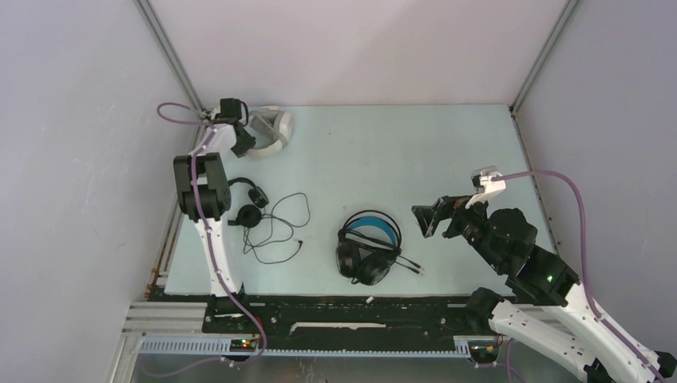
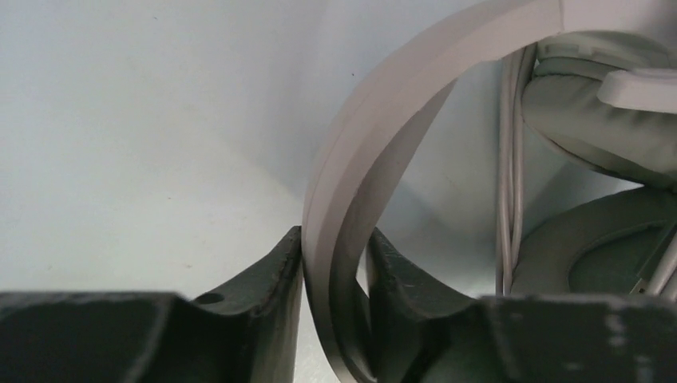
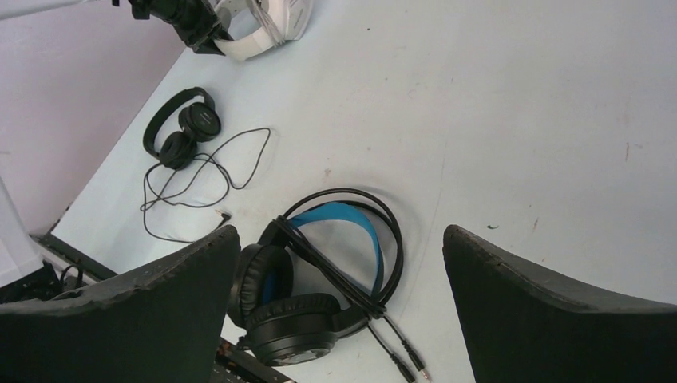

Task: Wrap the headphones
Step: Place the headphones at the corner of the board.

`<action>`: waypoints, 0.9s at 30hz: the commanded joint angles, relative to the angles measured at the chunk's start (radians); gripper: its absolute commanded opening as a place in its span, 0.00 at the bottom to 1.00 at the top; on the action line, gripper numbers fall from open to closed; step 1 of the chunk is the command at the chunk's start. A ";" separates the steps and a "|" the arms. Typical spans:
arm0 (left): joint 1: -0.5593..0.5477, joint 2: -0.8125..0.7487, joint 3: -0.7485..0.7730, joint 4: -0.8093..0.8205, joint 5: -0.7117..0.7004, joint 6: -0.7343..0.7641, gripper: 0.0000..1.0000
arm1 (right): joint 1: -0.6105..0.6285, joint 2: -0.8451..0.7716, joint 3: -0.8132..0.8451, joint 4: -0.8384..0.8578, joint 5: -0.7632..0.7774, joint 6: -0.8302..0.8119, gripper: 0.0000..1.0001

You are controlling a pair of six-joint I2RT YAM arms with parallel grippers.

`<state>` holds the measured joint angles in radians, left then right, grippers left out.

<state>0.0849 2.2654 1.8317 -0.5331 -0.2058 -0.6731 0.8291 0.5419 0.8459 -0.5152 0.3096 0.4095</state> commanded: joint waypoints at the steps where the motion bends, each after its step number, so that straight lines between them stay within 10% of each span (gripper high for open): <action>1: 0.004 -0.031 0.058 -0.005 0.082 0.023 0.40 | -0.003 -0.002 -0.004 -0.013 0.017 -0.047 1.00; 15: -0.001 -0.225 0.094 -0.133 0.186 0.144 0.99 | -0.006 0.039 -0.001 -0.030 -0.087 -0.082 1.00; 27: -0.036 -0.609 -0.226 -0.109 0.143 0.185 1.00 | -0.005 0.131 0.044 -0.059 -0.163 -0.036 0.99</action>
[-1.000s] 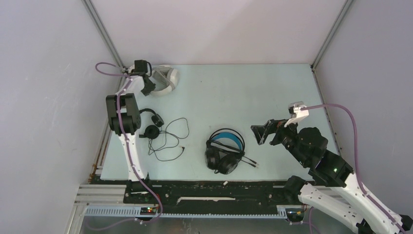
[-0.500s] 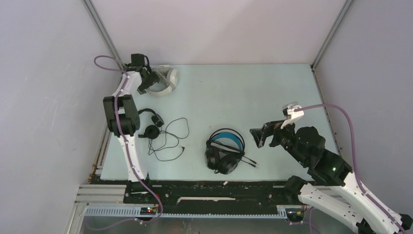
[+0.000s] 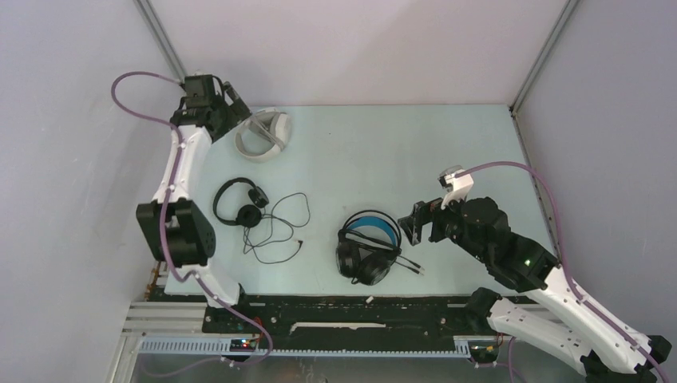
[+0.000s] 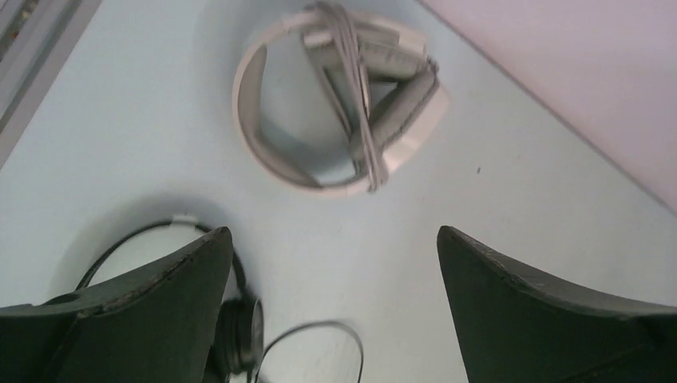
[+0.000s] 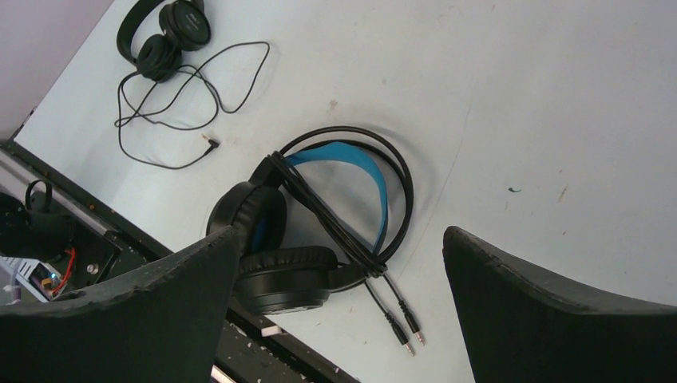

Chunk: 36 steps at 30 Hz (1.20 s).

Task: Wrap the headphones
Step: Place the headphones at the corner of the board, then pick up the headphones from the center of the board.

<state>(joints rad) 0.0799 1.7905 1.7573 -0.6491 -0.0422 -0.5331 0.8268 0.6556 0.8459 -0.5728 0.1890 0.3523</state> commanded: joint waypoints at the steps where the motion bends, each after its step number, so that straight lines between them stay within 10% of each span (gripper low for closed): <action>1: -0.036 -0.170 -0.192 0.010 -0.043 0.043 1.00 | -0.002 0.021 0.045 -0.004 -0.045 0.026 1.00; 16: -0.014 -0.344 -0.433 -0.199 -0.141 0.072 1.00 | 0.000 0.023 0.030 -0.018 -0.045 0.029 0.99; 36: 0.140 -0.316 -0.813 0.048 -0.227 -0.266 0.81 | 0.000 -0.031 0.030 0.063 -0.062 0.031 1.00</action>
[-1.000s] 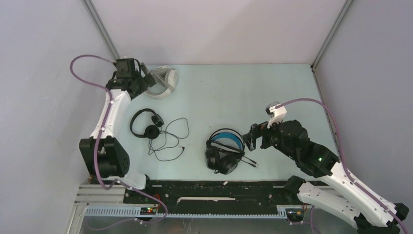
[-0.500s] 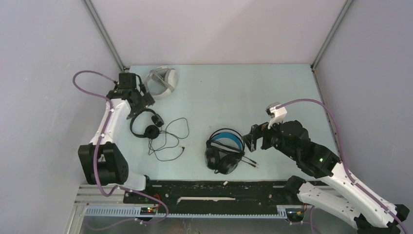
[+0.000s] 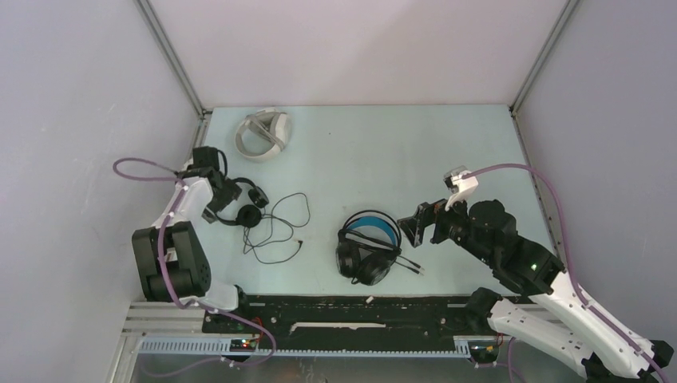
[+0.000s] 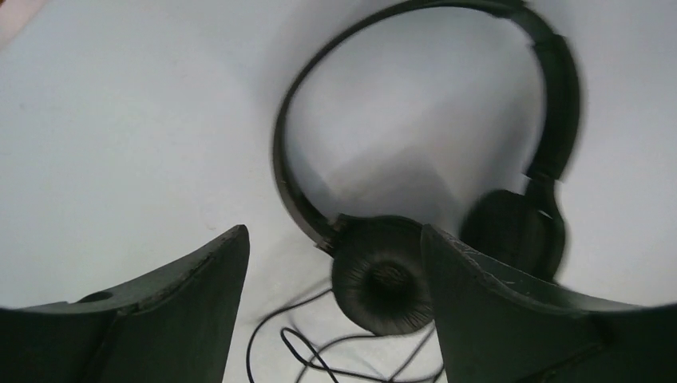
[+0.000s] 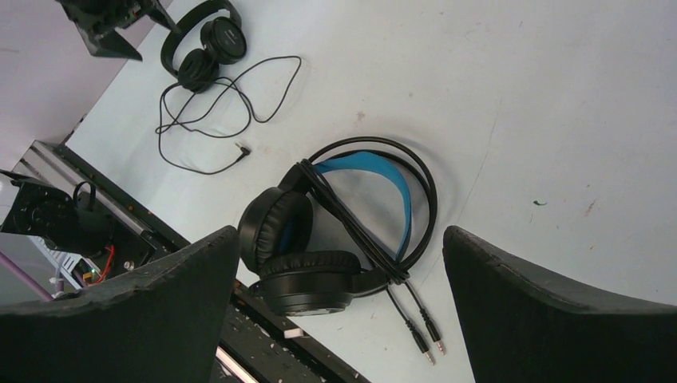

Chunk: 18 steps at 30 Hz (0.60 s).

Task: Wrap the headphones
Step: Pick up the headphones from the center of the board.

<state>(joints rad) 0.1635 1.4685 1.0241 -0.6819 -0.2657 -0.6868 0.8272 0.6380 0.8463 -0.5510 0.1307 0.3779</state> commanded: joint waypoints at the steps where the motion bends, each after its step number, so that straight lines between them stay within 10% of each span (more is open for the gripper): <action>1: 0.074 0.002 -0.099 0.098 -0.010 -0.128 0.79 | -0.001 -0.016 0.030 0.045 -0.004 0.003 1.00; 15: 0.136 0.096 -0.148 0.178 0.030 -0.155 0.64 | 0.000 -0.023 0.029 0.076 -0.012 0.021 1.00; 18: 0.136 0.112 -0.145 0.191 0.046 -0.150 0.43 | 0.000 -0.026 0.028 0.082 -0.007 0.022 0.99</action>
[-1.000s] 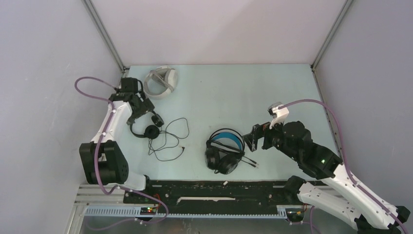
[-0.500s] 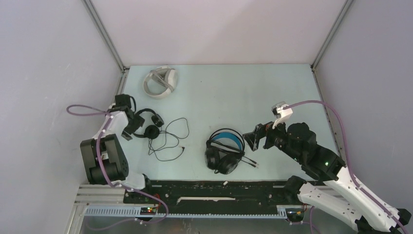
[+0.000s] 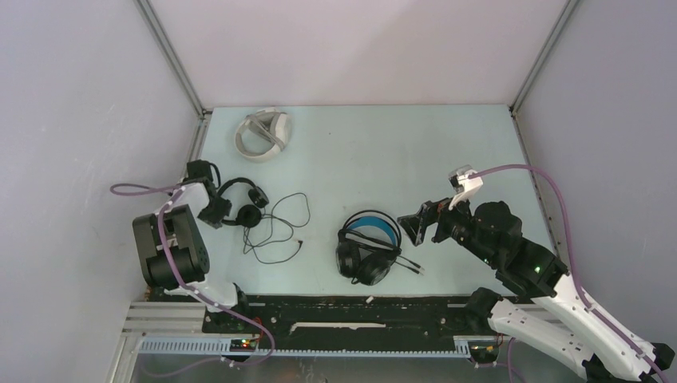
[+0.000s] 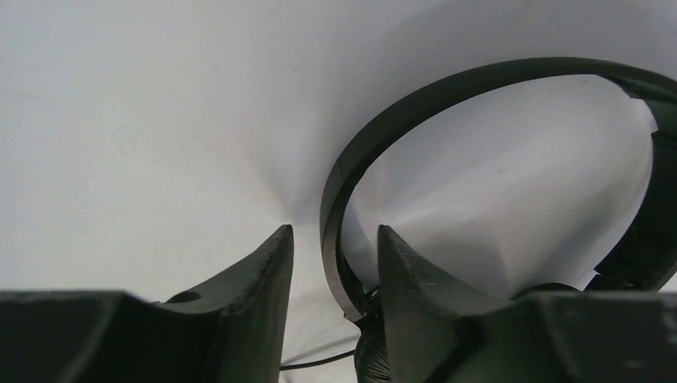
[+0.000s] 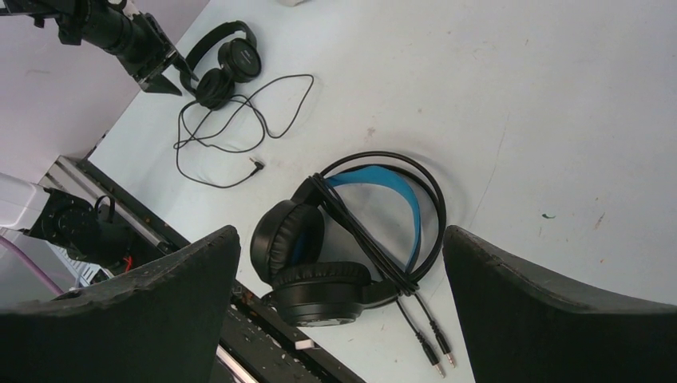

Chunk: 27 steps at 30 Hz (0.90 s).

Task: Wrap the headphones
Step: Pick up the headphones from the center of the board.

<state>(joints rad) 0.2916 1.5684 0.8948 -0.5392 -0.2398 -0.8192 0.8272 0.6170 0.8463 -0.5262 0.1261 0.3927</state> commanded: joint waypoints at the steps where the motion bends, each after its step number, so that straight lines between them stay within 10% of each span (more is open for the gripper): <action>1: 0.007 0.020 -0.010 0.050 0.028 -0.007 0.32 | 0.001 -0.005 0.028 0.061 0.010 0.013 0.99; 4: 0.007 0.040 0.026 0.010 0.033 0.025 0.01 | 0.000 0.007 0.027 0.077 0.052 0.029 1.00; 27: -0.330 -0.308 0.225 -0.080 0.023 0.271 0.00 | 0.061 0.490 0.234 0.389 -0.035 0.159 0.96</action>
<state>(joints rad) 0.0467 1.3441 1.0477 -0.6342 -0.2390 -0.6010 0.8658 1.0073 0.9913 -0.2859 0.1036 0.5079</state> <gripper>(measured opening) 0.031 0.967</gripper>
